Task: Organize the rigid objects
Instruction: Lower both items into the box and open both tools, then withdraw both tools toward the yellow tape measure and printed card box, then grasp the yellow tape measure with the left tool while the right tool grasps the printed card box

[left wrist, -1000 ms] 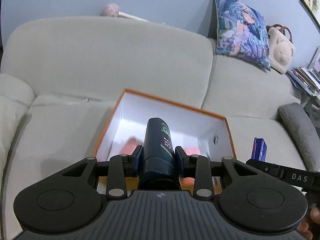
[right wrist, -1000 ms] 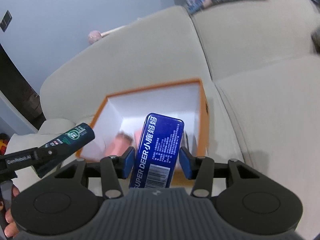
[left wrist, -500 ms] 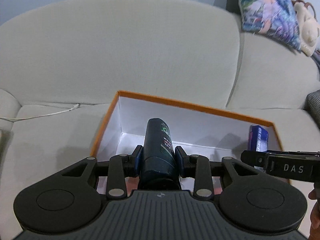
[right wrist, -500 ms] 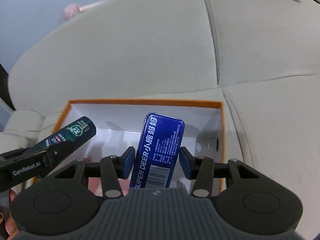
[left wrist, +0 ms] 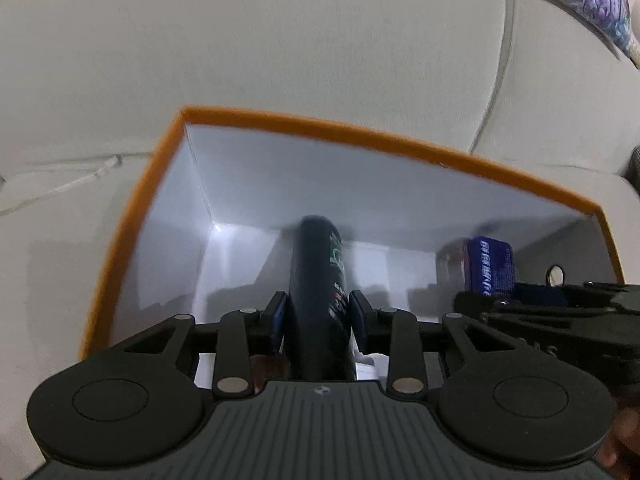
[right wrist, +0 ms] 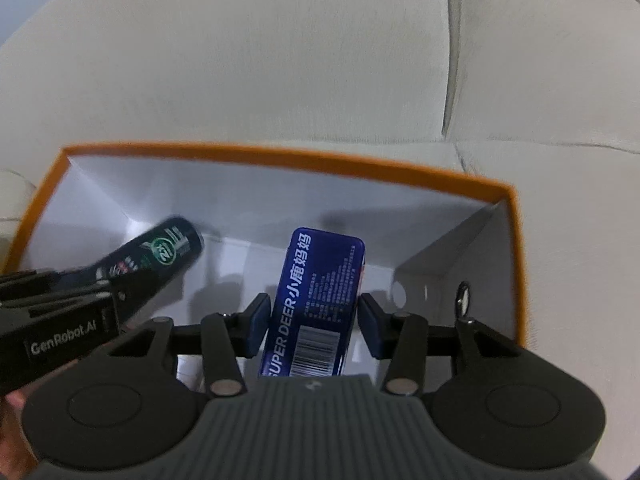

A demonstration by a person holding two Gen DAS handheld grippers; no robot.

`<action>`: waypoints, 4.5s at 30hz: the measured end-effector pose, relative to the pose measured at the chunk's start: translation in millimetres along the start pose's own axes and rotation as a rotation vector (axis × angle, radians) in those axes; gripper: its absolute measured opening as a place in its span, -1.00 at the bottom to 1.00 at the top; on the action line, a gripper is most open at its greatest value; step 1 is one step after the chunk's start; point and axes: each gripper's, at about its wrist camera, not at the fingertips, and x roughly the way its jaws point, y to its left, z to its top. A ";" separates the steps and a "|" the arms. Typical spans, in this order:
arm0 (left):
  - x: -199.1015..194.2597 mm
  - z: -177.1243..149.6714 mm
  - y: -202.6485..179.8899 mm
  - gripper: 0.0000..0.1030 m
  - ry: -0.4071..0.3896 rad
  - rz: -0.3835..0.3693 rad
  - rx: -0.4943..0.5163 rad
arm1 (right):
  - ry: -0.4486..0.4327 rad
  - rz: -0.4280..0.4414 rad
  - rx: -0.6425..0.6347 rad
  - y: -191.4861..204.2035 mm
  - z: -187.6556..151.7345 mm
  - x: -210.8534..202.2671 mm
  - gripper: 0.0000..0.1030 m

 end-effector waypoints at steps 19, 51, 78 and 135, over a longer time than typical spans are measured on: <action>10.4 -1.9 2.7 -0.28 0.024 0.015 0.037 | 0.093 -0.084 -0.063 10.1 -9.2 24.8 -0.03; -148.4 -86.5 -14.0 0.45 -0.253 0.059 0.049 | -0.237 -0.030 -0.045 10.8 -82.0 -162.9 0.40; -113.4 -161.0 -8.8 0.66 -0.143 0.104 0.028 | -0.117 0.073 -0.139 15.8 -230.5 -121.4 0.78; -47.9 -170.5 61.5 0.35 0.126 0.120 -0.115 | 0.044 0.045 -0.222 66.9 -237.6 -62.6 0.66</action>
